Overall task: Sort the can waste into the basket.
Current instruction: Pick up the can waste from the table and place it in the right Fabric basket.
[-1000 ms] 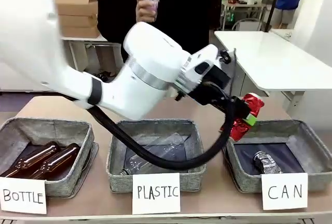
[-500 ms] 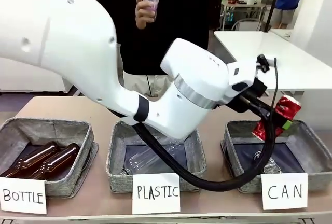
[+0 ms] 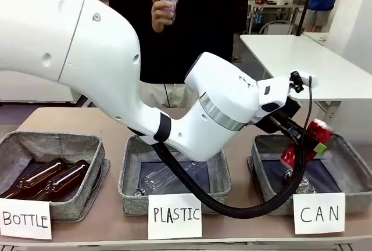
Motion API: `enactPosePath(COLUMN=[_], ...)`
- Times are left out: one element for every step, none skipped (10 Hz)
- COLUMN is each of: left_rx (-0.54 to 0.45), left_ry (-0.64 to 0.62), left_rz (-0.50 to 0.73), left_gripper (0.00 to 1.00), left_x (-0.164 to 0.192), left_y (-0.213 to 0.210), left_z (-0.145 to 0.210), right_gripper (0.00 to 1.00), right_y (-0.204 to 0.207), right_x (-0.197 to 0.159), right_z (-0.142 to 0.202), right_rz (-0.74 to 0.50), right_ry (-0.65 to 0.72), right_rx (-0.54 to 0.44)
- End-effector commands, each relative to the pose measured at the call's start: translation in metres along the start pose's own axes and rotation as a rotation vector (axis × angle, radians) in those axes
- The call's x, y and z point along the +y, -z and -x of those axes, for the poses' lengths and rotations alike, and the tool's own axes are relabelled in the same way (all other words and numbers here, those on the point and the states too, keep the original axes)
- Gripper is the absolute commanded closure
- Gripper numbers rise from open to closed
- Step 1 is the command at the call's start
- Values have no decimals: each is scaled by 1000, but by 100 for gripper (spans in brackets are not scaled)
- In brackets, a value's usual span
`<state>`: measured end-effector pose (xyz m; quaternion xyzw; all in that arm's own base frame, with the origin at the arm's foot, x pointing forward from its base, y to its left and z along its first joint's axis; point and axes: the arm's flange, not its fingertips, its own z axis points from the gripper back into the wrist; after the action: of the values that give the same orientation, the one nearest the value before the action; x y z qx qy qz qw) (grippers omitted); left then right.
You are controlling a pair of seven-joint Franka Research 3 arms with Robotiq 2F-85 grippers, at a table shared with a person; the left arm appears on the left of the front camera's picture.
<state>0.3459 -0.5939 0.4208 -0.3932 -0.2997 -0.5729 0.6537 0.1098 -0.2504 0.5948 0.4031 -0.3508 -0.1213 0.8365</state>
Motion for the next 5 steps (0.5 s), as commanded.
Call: enactPosePath(left_rx=[-9,-10,-14,-19,-22], left_ry=[7,6,4,2,-2], left_rz=[-7,-13,-20,-21,-25], left_gripper=[0,0,0,0,0], left_x=[2,3,4,6,7], left_y=[-1,-1,-2,-4,-7], left_z=[-9,-8,-8,-9,-9], right_gripper=[0,0,0,0,0], right_y=[-7,-7,-7,-7,-7], right_x=[2,2,2,2,2], right_z=[2,2,2,2,2], right_rz=[-4,-4,-4,-4,-4], right_ry=[9,9,9,9,9], right_rx=[-22,-22,-22,-22,-22])
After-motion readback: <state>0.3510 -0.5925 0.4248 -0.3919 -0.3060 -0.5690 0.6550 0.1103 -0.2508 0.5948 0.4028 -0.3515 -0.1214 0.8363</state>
